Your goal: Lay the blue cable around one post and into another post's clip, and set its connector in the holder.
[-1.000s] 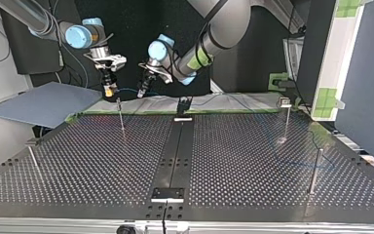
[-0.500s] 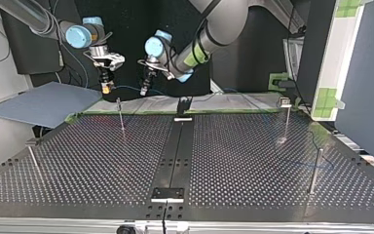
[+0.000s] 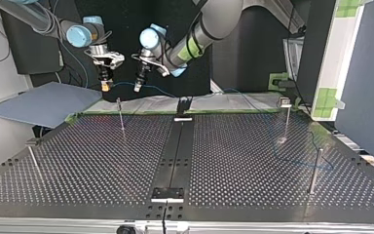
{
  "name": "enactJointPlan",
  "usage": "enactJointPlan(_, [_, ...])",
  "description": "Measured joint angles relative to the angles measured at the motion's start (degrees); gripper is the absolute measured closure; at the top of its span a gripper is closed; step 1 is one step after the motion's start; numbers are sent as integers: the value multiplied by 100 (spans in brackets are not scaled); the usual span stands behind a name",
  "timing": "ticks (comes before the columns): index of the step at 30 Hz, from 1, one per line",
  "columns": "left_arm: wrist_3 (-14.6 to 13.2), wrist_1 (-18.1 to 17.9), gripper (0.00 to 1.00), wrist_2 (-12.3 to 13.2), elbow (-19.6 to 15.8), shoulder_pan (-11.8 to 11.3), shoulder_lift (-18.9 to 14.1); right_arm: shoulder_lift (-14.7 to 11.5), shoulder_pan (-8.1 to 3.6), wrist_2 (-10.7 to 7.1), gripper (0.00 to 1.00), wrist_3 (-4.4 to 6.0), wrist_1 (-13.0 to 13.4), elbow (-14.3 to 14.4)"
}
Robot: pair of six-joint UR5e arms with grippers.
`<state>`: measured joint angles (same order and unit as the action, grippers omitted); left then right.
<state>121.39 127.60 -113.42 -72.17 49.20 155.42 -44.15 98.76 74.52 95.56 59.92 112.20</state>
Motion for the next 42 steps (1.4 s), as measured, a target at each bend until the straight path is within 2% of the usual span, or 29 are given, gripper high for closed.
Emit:
enactJointPlan(7, [-10,35,98,52,97,30,63,28,-66,-66,100,36,111,-19])
enactJointPlan(13, [-15,225,98,59,364,46,282,52,-121,-83,100,41,142,-49])
enactJointPlan(18, [-18,227,98,48,468,49,324,171,-173,-89,100,33,195,-103])
enactJointPlan(23, [-18,223,98,47,525,28,327,403,-232,-98,100,4,186,-204])
enactJointPlan(29, [-17,227,98,80,644,17,333,553,-321,-135,100,17,160,-350])
enactJointPlan(37, [-11,263,98,207,770,21,358,618,-433,-253,100,17,120,-516])
enactJointPlan(42, [-12,434,98,231,949,12,531,629,-455,-306,100,1,63,-582])
